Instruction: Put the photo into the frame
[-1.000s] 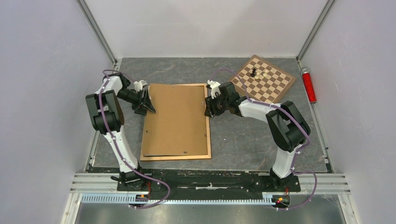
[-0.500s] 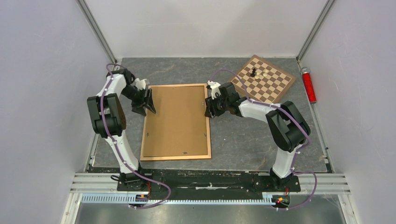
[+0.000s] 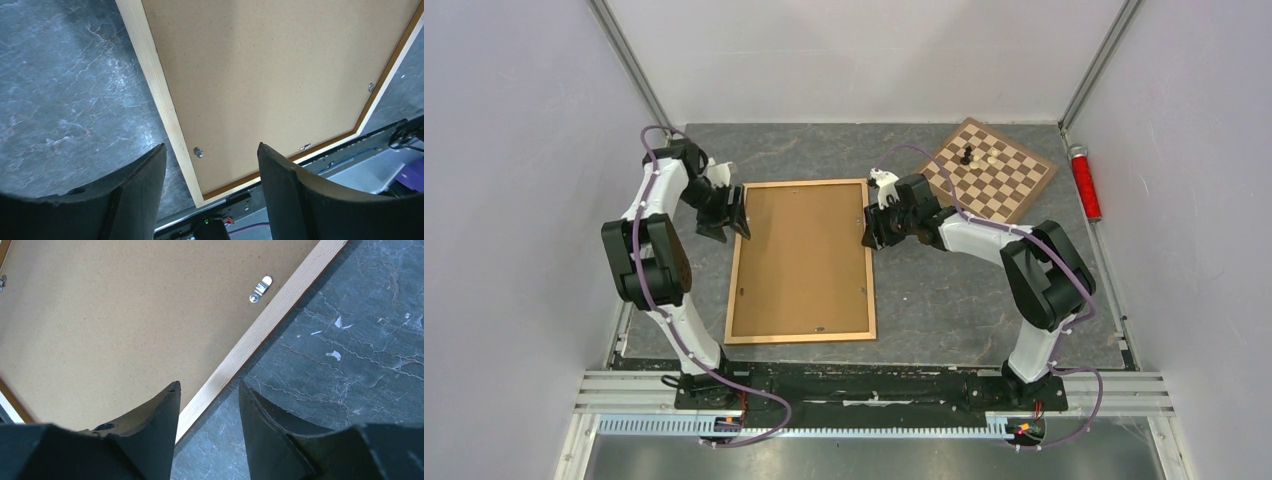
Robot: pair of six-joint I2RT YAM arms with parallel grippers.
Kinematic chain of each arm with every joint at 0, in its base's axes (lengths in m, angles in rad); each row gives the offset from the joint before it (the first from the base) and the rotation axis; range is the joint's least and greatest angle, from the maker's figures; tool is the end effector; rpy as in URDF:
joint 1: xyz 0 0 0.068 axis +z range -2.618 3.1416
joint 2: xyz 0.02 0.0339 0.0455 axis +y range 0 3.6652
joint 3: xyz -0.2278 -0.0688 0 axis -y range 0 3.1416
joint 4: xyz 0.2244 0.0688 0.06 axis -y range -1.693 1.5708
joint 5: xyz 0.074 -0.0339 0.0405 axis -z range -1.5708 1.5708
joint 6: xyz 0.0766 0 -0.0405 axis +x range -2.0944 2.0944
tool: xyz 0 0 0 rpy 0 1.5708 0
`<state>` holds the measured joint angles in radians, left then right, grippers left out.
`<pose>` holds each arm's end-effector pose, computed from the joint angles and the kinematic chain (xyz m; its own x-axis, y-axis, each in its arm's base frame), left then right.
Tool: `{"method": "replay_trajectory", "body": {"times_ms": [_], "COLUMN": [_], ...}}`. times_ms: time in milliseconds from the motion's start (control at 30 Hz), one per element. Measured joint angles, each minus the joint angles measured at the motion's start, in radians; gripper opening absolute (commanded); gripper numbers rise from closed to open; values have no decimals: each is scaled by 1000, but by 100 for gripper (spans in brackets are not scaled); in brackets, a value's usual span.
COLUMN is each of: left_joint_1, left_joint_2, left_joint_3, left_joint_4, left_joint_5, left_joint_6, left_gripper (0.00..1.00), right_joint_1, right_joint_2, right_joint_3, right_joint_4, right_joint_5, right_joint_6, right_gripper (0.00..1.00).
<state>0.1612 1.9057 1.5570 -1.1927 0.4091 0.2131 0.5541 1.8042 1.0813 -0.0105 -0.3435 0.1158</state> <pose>0.3311 0.0230 0.1641 -0.9930 0.0351 -0.1128 0.0760 0.9209 -0.3824 0.3174 0.2267 0.1338 -0.6473 -0.2726 -0.7119 -0.6377 0.7053 0.3098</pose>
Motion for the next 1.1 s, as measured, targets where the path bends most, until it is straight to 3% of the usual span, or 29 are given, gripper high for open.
{"method": "replay_trajectory", "body": {"times_ms": [267, 467, 800, 1100], "left_joint_1": [-68, -90, -87, -87], "left_joint_2": [-151, -154, 17, 166], "left_joint_3": [-101, -111, -56, 73], "left_joint_4": [139, 230, 296, 338], "left_joint_5": [-102, -181, -217, -224], "left_joint_6": [0, 0, -19, -104], "left_gripper": [73, 73, 72, 66], "right_joint_1": [0, 0, -3, -26], "right_joint_2": [-10, 0, 129, 197], "right_joint_3": [12, 96, 277, 298], "right_joint_4": [-18, -69, -145, -157], "right_joint_5": [15, 68, 123, 119], "right_joint_6": [-17, -49, -82, -84], "right_gripper": [60, 64, 64, 60]}}
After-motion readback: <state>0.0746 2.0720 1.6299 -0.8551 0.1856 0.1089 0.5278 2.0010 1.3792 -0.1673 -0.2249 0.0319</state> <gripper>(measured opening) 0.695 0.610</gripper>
